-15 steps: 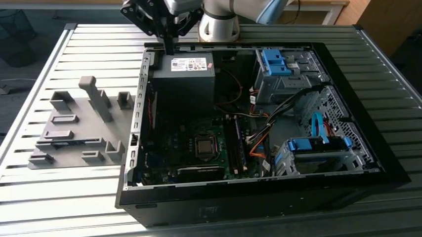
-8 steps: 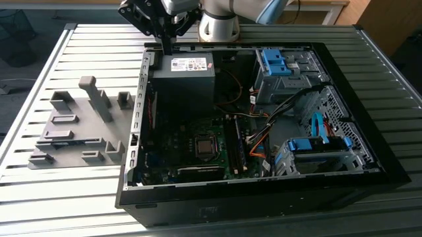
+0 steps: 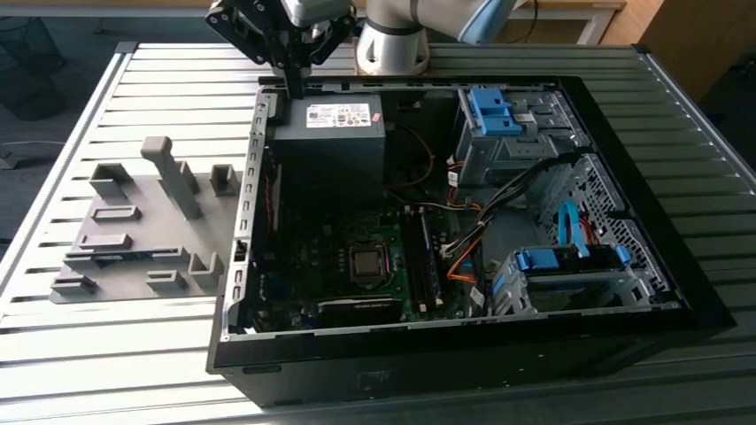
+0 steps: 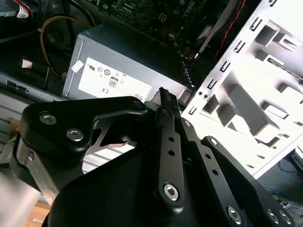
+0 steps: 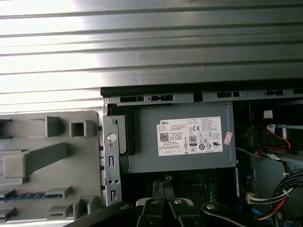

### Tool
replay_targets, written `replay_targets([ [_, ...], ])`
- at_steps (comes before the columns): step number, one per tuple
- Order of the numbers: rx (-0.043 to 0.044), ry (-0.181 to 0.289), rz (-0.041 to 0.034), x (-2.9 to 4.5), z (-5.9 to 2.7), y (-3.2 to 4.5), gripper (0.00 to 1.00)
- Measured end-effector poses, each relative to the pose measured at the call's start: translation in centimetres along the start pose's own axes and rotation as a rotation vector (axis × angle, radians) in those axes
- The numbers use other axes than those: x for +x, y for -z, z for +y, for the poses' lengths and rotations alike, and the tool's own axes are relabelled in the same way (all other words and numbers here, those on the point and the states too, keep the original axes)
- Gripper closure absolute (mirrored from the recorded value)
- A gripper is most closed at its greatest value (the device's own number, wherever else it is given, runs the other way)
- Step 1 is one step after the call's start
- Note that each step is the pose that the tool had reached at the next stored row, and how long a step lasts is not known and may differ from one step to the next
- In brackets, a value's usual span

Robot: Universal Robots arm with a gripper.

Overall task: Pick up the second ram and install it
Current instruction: 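Reach for the second ram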

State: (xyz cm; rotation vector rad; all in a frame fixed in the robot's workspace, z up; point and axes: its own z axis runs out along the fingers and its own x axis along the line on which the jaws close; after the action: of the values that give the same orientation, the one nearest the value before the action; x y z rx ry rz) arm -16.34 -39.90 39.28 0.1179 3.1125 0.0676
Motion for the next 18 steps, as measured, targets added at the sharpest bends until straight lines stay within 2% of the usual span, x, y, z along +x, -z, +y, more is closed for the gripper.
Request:
replay_targets([
  [18,0.0,0.0,0.0,1.35,-0.1,0.02,0.89],
])
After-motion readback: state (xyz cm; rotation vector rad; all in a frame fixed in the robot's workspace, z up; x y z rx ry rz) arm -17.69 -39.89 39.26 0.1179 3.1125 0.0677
